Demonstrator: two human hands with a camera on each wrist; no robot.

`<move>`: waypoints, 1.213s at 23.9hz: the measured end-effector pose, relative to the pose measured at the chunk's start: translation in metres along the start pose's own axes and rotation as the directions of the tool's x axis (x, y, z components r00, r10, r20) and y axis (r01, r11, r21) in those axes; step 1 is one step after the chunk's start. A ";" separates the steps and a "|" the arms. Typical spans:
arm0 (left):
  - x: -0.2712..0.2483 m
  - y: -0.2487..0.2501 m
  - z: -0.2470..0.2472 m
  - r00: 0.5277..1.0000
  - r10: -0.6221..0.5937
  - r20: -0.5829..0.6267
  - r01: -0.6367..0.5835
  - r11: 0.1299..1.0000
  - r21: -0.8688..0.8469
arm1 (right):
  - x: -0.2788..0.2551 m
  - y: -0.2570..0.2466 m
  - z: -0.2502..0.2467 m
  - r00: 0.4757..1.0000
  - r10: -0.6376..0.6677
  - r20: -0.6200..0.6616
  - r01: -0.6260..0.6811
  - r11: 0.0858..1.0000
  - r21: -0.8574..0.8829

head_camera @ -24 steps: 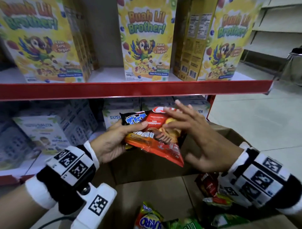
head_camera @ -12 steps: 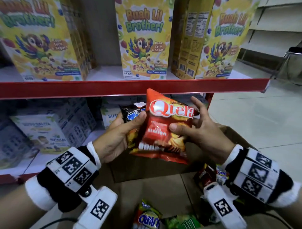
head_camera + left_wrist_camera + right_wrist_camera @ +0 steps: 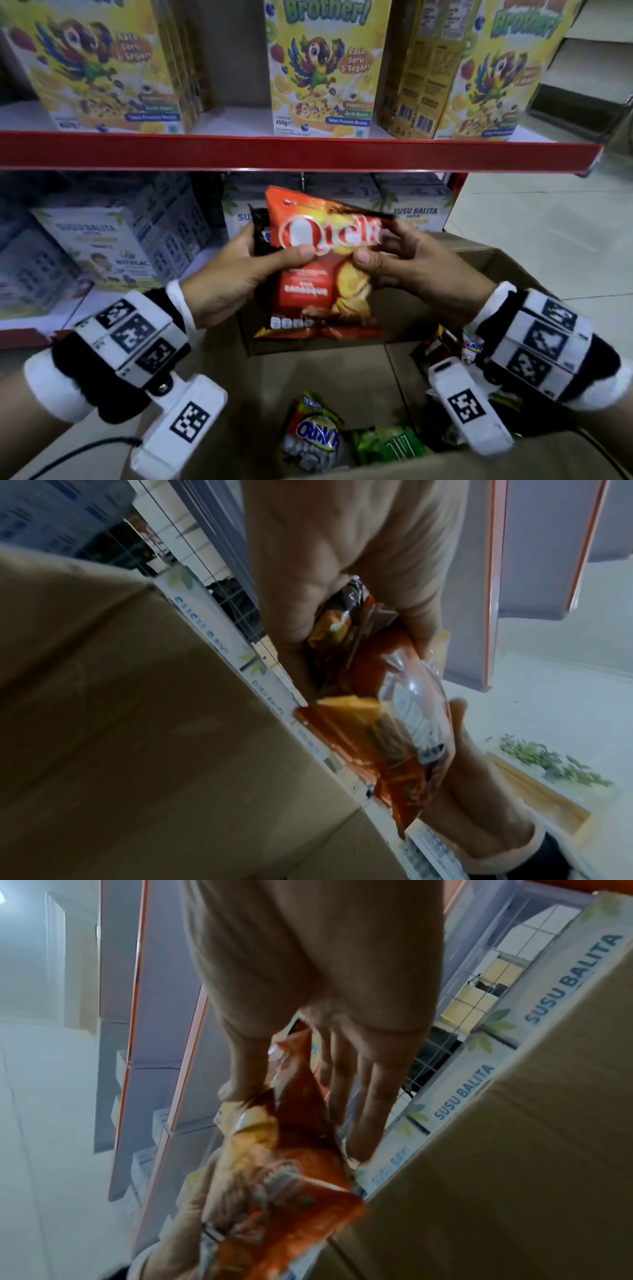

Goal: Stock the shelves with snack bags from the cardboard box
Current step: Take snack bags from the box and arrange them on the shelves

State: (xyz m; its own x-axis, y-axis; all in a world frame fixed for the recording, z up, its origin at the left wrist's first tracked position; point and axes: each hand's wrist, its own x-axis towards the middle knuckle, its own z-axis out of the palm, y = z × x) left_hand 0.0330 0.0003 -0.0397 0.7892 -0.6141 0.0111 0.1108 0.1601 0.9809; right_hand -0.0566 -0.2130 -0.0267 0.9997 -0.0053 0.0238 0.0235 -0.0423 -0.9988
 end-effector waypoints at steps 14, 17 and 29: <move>-0.004 -0.004 -0.062 0.987 -0.044 -0.154 0.039 0.999 -0.035 | 0.047 0.189 0.093 0.504 0.739 0.448 0.408 0.254 -0.877; -0.003 -0.010 -0.066 0.985 -0.064 -0.160 0.059 0.998 -0.037 | 0.036 0.205 0.087 0.427 0.724 0.541 0.524 0.289 -0.801; 0.001 -0.006 -0.066 0.965 0.001 -0.262 -0.012 0.999 -0.040 | 0.050 0.126 0.058 0.619 0.618 0.486 0.264 0.418 -0.869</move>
State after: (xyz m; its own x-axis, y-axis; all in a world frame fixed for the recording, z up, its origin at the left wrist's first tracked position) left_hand 0.0729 0.0499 -0.0585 0.9199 -0.3902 -0.0392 0.1255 0.1981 0.9721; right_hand -0.0036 -0.1606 -0.1540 0.6360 0.4558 -0.6227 0.2686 -0.8872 -0.3750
